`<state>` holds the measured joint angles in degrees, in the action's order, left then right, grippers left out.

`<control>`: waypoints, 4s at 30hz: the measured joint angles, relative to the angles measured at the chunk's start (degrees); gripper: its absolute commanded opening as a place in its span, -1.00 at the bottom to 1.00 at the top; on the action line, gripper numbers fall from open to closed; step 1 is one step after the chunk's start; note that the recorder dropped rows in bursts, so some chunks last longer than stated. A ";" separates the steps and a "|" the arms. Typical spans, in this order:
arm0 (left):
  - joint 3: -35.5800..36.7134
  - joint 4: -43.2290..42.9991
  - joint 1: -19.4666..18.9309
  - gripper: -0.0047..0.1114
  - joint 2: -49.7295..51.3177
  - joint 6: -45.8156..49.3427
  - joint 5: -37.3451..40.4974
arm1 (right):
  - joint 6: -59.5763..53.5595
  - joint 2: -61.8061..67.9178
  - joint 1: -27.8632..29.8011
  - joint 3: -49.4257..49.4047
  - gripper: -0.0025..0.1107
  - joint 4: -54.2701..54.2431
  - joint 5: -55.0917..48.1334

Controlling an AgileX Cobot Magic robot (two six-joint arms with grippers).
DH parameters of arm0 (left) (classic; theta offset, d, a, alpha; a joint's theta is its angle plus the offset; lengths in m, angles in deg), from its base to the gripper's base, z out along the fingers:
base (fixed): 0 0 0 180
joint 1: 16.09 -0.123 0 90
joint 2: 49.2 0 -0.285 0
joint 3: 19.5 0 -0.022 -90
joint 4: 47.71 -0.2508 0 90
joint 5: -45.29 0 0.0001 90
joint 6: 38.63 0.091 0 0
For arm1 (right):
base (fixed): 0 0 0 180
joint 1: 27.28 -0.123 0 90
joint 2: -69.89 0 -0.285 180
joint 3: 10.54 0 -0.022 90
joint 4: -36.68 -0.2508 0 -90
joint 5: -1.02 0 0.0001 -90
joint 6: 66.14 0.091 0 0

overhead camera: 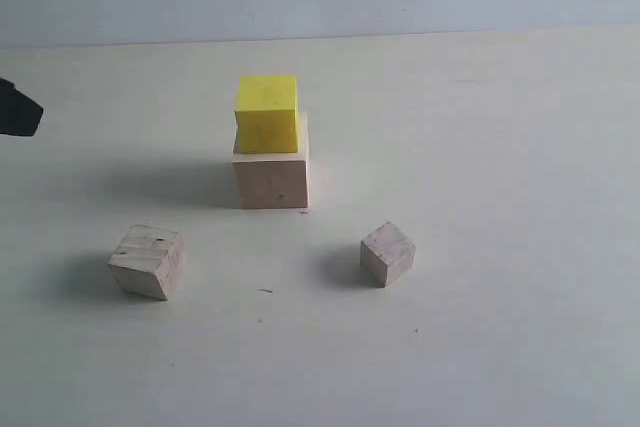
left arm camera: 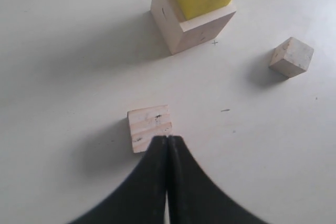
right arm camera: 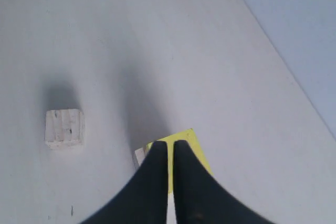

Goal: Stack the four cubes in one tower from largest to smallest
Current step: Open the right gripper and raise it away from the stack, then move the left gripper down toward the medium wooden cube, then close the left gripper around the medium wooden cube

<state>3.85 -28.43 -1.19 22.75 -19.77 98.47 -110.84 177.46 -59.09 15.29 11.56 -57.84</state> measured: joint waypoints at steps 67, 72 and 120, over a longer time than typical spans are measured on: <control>-5.87 -6.22 8.08 0.47 33.85 -10.81 -3.69 | 45.35 -46.26 0.00 -42.54 -0.96 19.32 4.75; -5.87 -6.61 8.08 0.47 34.84 -11.34 -3.80 | 45.24 -46.26 0.00 -42.54 -0.96 19.32 4.75; -6.64 -6.33 8.08 -0.14 41.91 -9.29 -2.81 | 44.69 -46.26 0.00 -42.54 -0.96 19.32 4.75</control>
<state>-2.80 -34.76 6.89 64.65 -29.06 95.66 -66.14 131.20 -59.09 -27.25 30.88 -53.09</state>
